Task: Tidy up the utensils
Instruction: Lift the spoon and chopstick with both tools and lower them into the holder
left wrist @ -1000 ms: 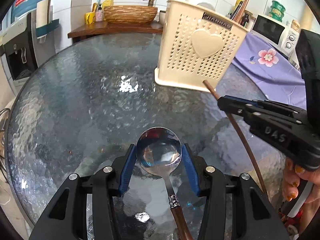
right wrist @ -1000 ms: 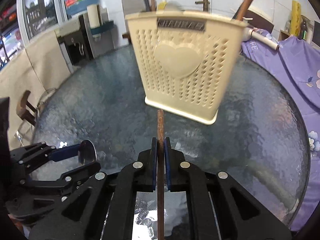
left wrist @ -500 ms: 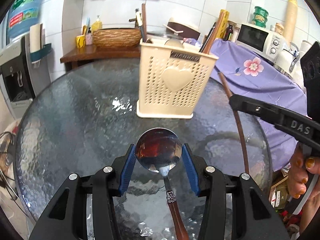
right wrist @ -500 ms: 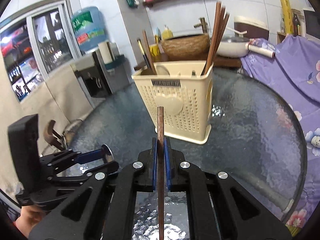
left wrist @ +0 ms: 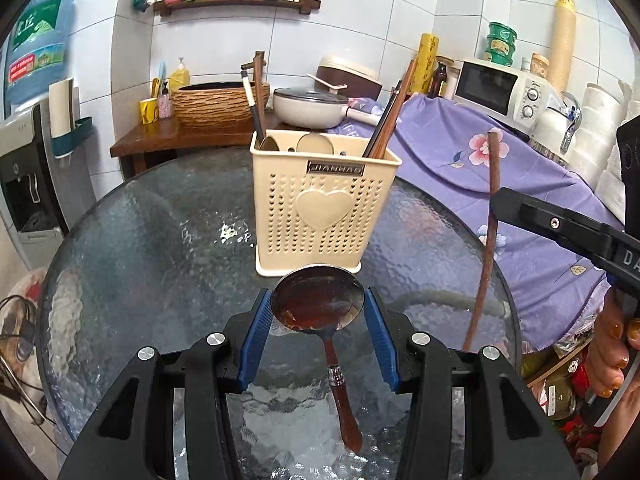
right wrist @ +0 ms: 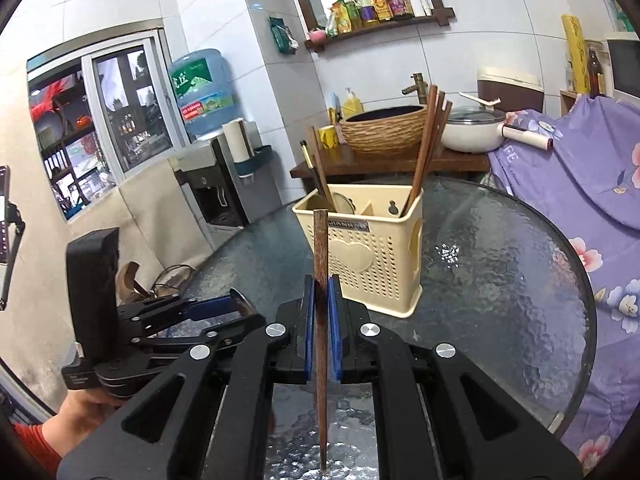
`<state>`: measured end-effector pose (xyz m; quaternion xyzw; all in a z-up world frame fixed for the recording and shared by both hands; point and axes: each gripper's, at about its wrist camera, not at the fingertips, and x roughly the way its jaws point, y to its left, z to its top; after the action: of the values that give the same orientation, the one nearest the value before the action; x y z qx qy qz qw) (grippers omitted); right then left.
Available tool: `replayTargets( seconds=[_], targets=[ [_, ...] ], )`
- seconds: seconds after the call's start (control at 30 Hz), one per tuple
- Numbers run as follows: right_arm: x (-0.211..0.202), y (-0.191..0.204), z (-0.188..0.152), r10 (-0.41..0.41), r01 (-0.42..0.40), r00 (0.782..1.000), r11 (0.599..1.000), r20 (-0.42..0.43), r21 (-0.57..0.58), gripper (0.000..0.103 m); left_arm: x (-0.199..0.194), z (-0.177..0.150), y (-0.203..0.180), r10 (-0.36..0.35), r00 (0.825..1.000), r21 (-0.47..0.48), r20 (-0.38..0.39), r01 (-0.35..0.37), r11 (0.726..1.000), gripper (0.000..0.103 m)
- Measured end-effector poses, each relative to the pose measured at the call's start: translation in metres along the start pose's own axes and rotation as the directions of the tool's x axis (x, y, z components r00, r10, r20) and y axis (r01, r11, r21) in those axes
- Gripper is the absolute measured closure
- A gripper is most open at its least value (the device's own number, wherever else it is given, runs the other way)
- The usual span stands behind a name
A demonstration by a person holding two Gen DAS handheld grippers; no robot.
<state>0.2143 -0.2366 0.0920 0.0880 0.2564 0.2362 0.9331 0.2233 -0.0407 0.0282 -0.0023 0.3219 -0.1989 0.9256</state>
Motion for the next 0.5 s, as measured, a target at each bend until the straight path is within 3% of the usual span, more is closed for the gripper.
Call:
replayTargets(
  seconds=[0.5],
  targets=[
    [0.001,0.015,0.039,0.007,-0.006,0.999,0.999,0.035,-0.042,0.095,-0.007,0.039,0.007,-0.004,0.999,0.006,0.037,0.003,1.0,0.057]
  ],
)
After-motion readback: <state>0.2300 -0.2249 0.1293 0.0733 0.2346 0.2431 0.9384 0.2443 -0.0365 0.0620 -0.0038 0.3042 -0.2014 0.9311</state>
